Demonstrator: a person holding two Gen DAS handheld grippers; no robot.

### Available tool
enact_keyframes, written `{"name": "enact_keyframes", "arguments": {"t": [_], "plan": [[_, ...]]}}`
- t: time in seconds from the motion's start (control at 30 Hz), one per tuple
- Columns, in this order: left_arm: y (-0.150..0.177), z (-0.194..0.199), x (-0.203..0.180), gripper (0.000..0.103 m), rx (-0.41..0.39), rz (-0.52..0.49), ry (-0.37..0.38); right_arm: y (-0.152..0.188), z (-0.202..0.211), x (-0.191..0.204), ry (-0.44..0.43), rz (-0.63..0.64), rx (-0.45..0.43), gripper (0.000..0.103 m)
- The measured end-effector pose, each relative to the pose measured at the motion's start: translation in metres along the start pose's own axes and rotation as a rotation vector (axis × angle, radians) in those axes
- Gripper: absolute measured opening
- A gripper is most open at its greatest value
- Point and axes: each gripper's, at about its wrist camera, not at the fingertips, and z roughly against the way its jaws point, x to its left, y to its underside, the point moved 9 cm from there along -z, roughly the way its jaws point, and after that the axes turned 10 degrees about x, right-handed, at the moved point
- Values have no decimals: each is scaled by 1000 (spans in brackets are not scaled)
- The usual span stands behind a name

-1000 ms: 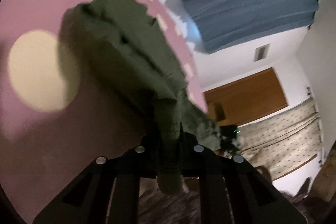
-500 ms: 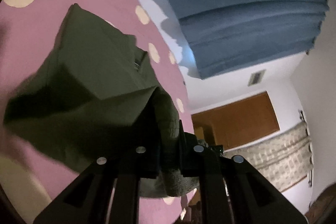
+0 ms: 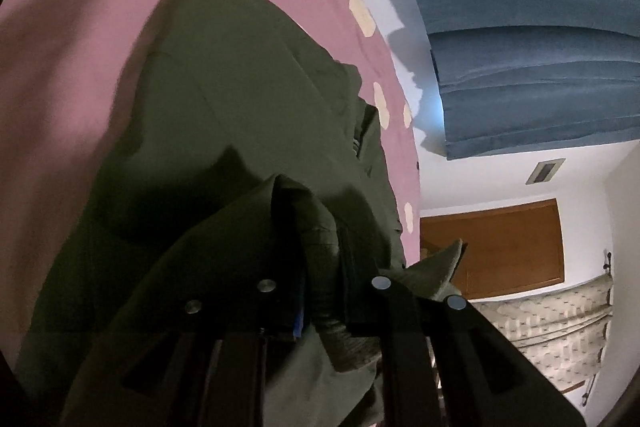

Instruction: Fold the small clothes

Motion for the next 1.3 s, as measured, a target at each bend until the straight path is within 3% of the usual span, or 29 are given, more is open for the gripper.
{"name": "enact_keyframes", "arguments": {"t": [0.13, 0.37, 0.43, 0.53, 0.67, 0.7, 0.77, 0.97, 1.07, 1.3], "plan": [[2, 13, -13, 20, -2, -32, 5, -1, 3, 6, -18, 12, 17, 25], [0, 38, -33, 43, -9, -23, 99, -6, 15, 17, -76, 19, -12, 50], [-3, 46, -34, 49, -14, 9, 152, -8, 20, 20, -94, 21, -34, 54], [-7, 55, -35, 53, -44, 21, 150, -9, 26, 20, -94, 26, -45, 55], [-1, 67, -51, 69, -43, -6, 225, -7, 37, 33, 33, 143, -69, 65], [-1, 70, -55, 69, -47, -25, 212, -8, 39, 37, 71, 179, -76, 65], [0, 72, -62, 72, -58, -100, 132, -7, 41, 45, 139, 248, -75, 66], [5, 52, -60, 74, -67, -396, -271, -6, 22, 63, 434, 497, -23, 71], [2, 40, -55, 74, -70, -485, -379, -8, 5, 64, 567, 609, 27, 72], [-15, 22, -55, 74, -104, -766, -658, -12, -15, 67, 646, 769, 125, 72]]}}
